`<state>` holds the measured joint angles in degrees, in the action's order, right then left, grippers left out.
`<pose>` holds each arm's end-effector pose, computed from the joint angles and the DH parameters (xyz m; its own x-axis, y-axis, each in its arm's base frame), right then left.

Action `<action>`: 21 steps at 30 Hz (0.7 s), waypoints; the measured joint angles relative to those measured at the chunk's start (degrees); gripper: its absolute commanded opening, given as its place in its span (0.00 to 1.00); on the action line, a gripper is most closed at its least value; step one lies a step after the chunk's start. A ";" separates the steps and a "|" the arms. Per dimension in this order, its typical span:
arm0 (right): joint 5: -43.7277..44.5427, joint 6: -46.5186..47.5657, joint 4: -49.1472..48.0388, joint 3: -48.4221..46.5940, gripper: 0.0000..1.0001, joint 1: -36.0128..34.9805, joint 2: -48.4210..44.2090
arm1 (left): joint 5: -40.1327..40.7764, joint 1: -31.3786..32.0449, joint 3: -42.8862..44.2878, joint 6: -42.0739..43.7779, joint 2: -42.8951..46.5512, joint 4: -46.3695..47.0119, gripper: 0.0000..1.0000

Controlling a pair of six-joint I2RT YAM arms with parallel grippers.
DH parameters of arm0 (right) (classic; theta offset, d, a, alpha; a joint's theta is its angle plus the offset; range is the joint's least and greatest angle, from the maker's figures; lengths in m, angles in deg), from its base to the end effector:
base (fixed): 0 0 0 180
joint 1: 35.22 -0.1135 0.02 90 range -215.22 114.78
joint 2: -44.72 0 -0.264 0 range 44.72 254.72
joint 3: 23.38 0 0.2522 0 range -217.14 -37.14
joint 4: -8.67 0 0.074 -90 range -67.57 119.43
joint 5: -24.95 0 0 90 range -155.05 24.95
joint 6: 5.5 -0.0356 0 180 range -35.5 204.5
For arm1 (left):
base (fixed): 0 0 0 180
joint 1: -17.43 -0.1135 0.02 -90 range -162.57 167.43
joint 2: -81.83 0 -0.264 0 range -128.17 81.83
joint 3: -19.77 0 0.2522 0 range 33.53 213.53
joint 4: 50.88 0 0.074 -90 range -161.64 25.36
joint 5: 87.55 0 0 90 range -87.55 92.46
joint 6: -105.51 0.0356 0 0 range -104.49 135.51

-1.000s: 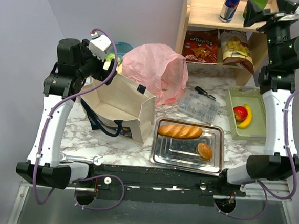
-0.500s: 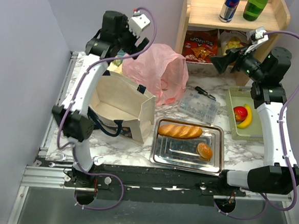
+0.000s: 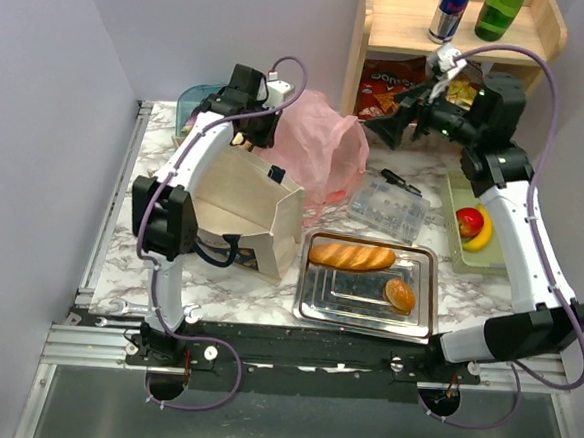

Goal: Untie the knot of the grocery bags and take out the mixed food

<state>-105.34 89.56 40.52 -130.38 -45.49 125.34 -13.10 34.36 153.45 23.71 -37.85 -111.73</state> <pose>0.2946 0.0768 0.4764 -0.0256 -0.0730 -0.9970 -0.7747 0.6318 -0.0264 0.4464 -0.1458 0.3249 -0.6258 0.3341 -0.7048 0.5508 0.8291 -0.0960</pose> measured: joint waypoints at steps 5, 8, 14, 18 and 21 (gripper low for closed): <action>0.92 1.29 -2.62 -1.09 1.00 -6.93 4.44 | -12.28 -0.66 -24.52 -2.45 19.37 15.19 0.00; 1.46 2.80 -6.12 -0.66 1.00 -10.56 6.38 | -19.06 -0.68 -28.33 -3.74 30.05 23.06 0.00; 1.60 9.73 -13.03 -0.48 1.00 -17.14 9.31 | -34.86 -0.13 -24.59 -5.99 40.79 35.78 0.00; 0.96 13.53 -16.46 -1.16 1.00 -20.13 11.67 | -42.62 0.90 -22.77 -8.70 40.94 37.18 0.00; -0.59 14.64 -19.74 -0.70 1.00 -21.86 12.17 | -47.52 1.60 -22.49 -12.85 39.60 37.18 0.00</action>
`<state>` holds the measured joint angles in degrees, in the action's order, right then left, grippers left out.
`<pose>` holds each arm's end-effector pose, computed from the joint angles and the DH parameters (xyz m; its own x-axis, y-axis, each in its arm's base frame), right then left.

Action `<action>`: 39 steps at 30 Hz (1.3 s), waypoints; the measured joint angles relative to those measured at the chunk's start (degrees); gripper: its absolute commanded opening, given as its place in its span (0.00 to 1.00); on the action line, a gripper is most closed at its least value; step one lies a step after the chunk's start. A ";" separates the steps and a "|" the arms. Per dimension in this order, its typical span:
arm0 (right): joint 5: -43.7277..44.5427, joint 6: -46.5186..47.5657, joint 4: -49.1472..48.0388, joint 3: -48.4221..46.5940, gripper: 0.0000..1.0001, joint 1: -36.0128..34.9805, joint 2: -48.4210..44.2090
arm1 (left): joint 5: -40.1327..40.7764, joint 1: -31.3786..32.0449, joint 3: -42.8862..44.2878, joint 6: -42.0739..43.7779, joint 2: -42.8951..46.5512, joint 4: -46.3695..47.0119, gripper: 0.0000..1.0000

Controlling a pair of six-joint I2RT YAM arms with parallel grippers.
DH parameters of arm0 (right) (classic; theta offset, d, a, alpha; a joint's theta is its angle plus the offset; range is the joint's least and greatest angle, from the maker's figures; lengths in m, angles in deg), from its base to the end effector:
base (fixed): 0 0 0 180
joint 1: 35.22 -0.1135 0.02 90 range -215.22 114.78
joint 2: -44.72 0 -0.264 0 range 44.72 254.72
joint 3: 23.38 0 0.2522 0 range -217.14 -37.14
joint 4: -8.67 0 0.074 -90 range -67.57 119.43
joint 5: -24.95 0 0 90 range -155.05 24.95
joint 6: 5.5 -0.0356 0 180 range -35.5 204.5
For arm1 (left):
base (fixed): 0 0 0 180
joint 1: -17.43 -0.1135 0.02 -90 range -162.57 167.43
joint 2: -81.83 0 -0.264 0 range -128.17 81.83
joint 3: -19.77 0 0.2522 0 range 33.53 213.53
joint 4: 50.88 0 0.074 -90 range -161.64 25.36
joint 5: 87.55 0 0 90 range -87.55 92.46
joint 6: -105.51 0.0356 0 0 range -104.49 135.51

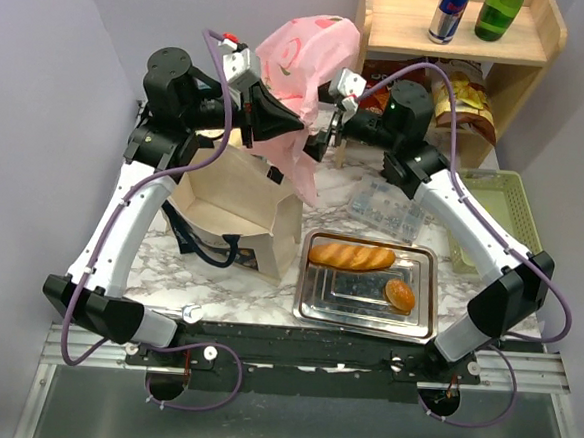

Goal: Untie the knot of the grocery bags and take out the mixed food

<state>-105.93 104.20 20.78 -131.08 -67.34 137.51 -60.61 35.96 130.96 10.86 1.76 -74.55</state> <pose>0.3072 0.2204 0.4470 0.3611 -0.0742 -0.9296 -0.8858 0.2844 -0.3668 0.2552 -0.1190 0.5156 0.0429 -0.0531 -0.9977 0.9888 0.1448 0.0348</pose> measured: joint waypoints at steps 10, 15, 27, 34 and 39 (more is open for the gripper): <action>-1.01 1.90 -16.50 8.59 0.77 -8.57 -5.62 | -7.26 2.40 -0.02 -9.14 -0.61 0.57 0.00; -2.49 0.66 -19.91 9.42 0.22 -9.64 -6.34 | -7.26 3.48 0.35 -12.00 -0.39 2.62 0.00; 4.52 1.36 -19.43 12.66 0.01 -10.25 -9.97 | -4.20 1.75 15.52 1.53 2.80 -18.18 0.97; 3.87 3.96 -16.11 16.11 0.01 -10.03 -12.79 | 8.20 -4.04 16.13 26.75 10.93 -32.59 0.98; -3.65 7.91 -7.61 11.67 0.01 -10.80 -11.52 | 13.99 0.57 10.40 44.96 13.46 -39.28 0.98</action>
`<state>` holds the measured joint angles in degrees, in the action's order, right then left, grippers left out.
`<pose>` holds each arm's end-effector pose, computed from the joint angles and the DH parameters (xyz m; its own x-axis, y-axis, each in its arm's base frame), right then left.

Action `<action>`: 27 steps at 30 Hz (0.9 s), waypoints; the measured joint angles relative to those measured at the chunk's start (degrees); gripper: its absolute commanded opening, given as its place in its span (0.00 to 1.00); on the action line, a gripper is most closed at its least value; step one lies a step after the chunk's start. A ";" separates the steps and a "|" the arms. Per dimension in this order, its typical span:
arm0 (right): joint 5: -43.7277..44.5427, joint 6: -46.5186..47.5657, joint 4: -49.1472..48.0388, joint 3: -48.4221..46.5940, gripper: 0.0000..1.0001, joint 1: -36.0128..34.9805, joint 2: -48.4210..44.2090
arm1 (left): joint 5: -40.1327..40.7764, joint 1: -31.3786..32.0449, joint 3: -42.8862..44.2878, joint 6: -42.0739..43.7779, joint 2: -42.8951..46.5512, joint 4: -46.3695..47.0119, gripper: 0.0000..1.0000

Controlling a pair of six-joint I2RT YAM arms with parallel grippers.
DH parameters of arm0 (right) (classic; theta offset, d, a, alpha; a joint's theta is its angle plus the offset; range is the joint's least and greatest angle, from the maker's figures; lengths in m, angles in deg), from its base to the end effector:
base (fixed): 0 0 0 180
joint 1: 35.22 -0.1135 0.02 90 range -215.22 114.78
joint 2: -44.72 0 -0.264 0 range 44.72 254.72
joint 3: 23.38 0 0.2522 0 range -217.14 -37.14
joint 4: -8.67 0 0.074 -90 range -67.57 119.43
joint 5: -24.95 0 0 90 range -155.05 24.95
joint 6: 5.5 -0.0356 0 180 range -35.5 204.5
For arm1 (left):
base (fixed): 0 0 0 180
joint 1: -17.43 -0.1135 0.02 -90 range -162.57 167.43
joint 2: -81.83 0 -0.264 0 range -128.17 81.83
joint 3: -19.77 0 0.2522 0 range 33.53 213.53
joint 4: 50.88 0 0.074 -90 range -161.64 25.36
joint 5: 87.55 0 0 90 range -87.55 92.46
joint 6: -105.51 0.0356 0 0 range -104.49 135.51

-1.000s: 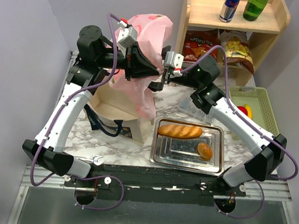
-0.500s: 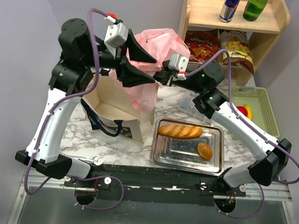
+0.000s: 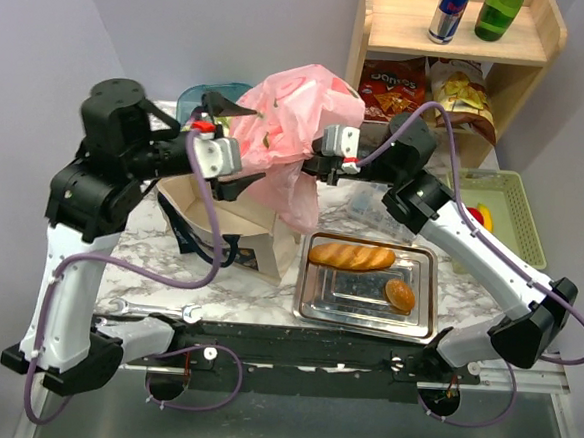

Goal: Untie the knot of the grocery bags and take out the mixed food

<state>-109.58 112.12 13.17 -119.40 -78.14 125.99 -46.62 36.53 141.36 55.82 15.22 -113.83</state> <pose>0.2185 0.2373 0.4563 0.5748 0.0832 -0.8140 -0.8175 0.1024 -0.5668 0.1389 -0.0766 0.5489 0.4962 0.2767 -0.8230 0.7874 0.2560 0.5608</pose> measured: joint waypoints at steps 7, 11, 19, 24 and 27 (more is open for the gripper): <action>-6.12 8.74 11.15 -8.24 0.01 -4.24 2.80 | 3.72 5.79 -5.66 10.12 -3.98 -2.12 0.98; -7.23 12.46 15.23 -10.16 0.01 -5.70 3.65 | 4.61 6.62 -11.37 9.20 -3.69 2.91 0.87; -3.67 9.46 14.23 -10.16 0.10 -5.88 3.45 | 3.74 6.43 -21.20 6.84 1.16 8.39 0.05; 3.34 6.01 12.04 -8.09 0.51 -7.56 1.60 | 3.26 3.56 -24.81 0.59 5.09 11.87 0.00; 8.94 2.99 10.64 -7.98 0.65 -6.69 -0.90 | 3.82 -2.45 -23.89 -4.37 5.84 12.00 0.00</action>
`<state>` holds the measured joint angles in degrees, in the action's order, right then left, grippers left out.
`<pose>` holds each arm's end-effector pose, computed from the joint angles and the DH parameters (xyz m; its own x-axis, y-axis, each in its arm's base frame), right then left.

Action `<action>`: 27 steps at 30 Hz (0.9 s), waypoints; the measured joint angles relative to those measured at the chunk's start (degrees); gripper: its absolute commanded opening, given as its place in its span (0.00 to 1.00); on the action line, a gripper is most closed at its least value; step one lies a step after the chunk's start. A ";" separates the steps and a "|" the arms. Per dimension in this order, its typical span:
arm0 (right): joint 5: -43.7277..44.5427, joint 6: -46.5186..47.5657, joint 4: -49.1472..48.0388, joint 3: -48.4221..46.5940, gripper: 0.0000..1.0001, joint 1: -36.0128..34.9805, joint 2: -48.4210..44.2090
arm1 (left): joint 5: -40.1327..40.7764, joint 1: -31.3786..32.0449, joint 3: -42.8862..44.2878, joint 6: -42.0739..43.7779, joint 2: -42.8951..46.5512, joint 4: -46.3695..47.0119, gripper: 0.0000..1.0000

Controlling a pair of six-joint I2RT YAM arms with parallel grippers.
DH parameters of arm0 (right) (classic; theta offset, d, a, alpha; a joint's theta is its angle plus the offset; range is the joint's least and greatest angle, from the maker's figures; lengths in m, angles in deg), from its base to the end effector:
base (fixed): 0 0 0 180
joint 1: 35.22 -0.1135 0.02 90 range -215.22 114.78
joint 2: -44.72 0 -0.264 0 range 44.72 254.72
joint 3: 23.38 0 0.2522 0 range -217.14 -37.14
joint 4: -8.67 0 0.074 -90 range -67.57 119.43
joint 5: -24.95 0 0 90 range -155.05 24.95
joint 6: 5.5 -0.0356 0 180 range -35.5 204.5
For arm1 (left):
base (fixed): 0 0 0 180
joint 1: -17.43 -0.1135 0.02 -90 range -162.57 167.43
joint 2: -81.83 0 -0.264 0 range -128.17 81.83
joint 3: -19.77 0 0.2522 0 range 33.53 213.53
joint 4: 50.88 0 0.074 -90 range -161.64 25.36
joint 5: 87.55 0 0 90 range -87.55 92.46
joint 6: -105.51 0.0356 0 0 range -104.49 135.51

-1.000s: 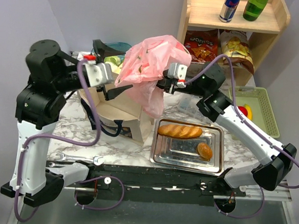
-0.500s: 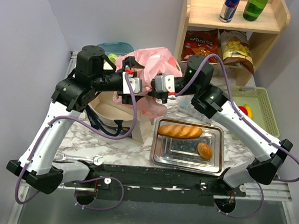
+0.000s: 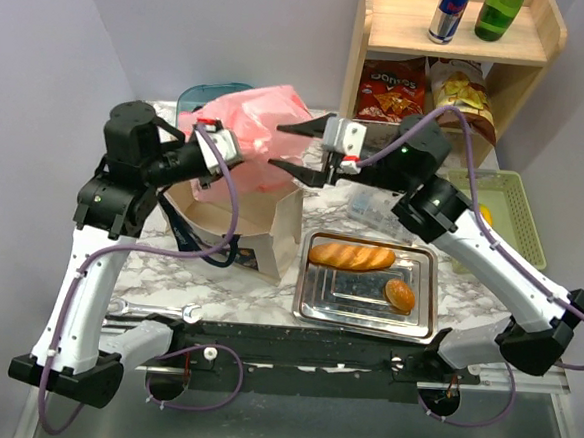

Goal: Untie the knot of the grocery bags and take out the mixed food

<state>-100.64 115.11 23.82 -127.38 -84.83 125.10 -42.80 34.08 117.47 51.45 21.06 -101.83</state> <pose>0.1843 0.2486 0.4900 0.5875 0.0515 -0.8076 -0.8055 0.1333 -0.5774 0.1736 -0.0783 0.4714 0.3179 0.3362 -0.8865 0.8340 0.3455 0.4302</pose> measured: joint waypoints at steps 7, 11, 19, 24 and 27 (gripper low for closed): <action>11.58 -8.68 -3.30 0.00 0.84 2.27 -3.19 | -2.91 -10.29 1.66 -7.23 -0.07 0.66 0.00; 15.93 -12.44 -2.82 0.52 0.88 2.97 -2.34 | -7.23 -11.39 0.22 -7.89 0.57 0.70 0.00; 19.08 -16.31 2.25 4.48 0.88 3.06 1.79 | -13.03 -13.00 -10.51 -2.08 2.12 -0.20 0.00; 19.58 -16.65 5.66 6.14 0.88 3.08 3.39 | -11.65 -14.03 -22.05 -0.76 1.27 4.09 0.00; 19.69 -16.61 6.12 6.14 0.88 3.19 3.61 | -9.07 -15.06 -25.40 1.66 -1.86 5.05 0.00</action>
<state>-80.95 98.50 29.94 -121.24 -81.64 128.70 -51.87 19.02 92.08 53.11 19.20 -96.78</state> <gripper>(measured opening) 0.879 0.020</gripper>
